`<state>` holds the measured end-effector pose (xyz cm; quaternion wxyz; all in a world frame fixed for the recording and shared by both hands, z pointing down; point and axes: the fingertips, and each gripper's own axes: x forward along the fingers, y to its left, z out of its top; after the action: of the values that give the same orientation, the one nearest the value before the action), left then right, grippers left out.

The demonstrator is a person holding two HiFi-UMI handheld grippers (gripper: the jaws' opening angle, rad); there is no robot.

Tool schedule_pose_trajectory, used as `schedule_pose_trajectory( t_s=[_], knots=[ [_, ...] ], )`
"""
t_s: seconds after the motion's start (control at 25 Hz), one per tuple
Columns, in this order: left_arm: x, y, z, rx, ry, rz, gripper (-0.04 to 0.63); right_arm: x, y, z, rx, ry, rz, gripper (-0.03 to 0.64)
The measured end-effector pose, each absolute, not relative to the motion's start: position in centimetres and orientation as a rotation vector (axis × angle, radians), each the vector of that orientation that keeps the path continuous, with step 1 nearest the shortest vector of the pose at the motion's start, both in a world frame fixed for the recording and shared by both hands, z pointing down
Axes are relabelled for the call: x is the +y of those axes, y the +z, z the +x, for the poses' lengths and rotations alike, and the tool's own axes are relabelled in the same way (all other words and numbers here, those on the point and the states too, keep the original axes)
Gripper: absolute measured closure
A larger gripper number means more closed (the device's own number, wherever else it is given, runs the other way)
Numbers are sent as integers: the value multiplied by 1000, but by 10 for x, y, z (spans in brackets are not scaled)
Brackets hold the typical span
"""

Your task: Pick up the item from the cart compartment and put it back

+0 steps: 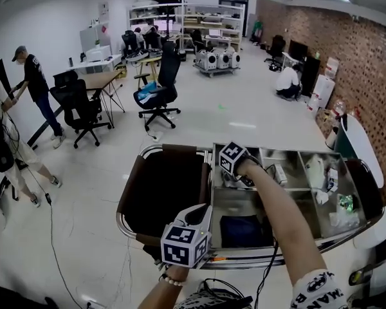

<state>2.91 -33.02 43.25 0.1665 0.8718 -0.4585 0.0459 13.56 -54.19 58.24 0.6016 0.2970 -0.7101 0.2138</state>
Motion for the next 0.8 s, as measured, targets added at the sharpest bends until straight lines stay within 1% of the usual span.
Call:
schedule_pose_trajectory(
  t_s=[0.12,0.2,0.52,0.8],
  knots=[
    [-329,431,28,-1308,133,2484,595,-544,576,141,-1662,479,723,538],
    [-328,430,27,-1306,132,2489,595,-547,566,144,-1687,448,764,545],
    [-323,428,28,-1281,133,2510,595,-544,496,152,-1932,390,980,548],
    [-312,419,26,-1260,104,2542,595,-509,417,152,-2151,250,1212,549]
  ],
)
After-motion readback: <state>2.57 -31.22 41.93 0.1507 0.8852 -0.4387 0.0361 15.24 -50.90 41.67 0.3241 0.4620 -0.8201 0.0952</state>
